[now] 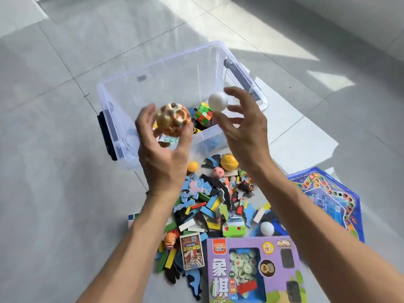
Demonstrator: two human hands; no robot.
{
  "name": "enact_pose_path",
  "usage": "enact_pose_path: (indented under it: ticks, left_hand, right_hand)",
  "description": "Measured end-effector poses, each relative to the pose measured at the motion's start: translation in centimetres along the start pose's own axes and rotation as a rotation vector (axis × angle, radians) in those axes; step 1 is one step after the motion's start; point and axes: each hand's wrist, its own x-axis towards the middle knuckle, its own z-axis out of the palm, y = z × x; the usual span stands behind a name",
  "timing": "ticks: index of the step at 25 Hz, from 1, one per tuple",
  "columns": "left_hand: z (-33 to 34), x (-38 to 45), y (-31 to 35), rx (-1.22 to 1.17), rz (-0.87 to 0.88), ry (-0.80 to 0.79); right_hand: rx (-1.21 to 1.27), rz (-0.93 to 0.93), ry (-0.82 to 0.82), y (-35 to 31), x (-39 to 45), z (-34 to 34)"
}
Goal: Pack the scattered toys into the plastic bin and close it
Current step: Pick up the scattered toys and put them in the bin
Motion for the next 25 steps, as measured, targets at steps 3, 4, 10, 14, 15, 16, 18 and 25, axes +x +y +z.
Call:
enact_pose_path:
  ticks: [3, 4, 10, 14, 15, 16, 18, 25]
  left_hand:
    - [-0.4, 2.2, -1.5, 0.176, 0.155, 0.026]
    - [-0.6, 0.6, -2.4, 0.197, 0.208, -0.006]
    - [-1.0, -13.4, -11.5, 0.561, -0.086, -0.554]
    - [0.7, -12.4, -15.7, 0.740, -0.172, -0.738]
    - [1.4, -11.8, -16.2, 0.742, -0.175, -0.767]
    - [2.0, -11.3, -16.5, 0.734, -0.180, -0.795]
    - [3.1, -10.2, -17.1, 0.708, -0.179, -0.796]
    - [3.0, -10.5, -15.9, 0.625, -0.191, -0.631]
  right_hand:
    - [-0.063, 0.046, 0.058, 1.5, 0.1, -2.5]
    - [-0.101, 0.105, 0.077, 3.0, -1.5, -3.6]
    - [-0.562, 0.270, -0.262, 14.2, -11.7, -2.2]
    - [-0.772, 0.200, -0.486, 17.4, -12.0, 1.8]
    - [-0.790, 0.173, -0.508, 17.7, -12.3, 2.4]
    - [-0.800, 0.154, -0.518, 18.0, -12.7, 2.7]
    - [-0.760, 0.185, -0.504, 18.5, -13.3, 2.9]
    - [-0.041, 0.510, -0.112, 10.2, -14.3, 0.0]
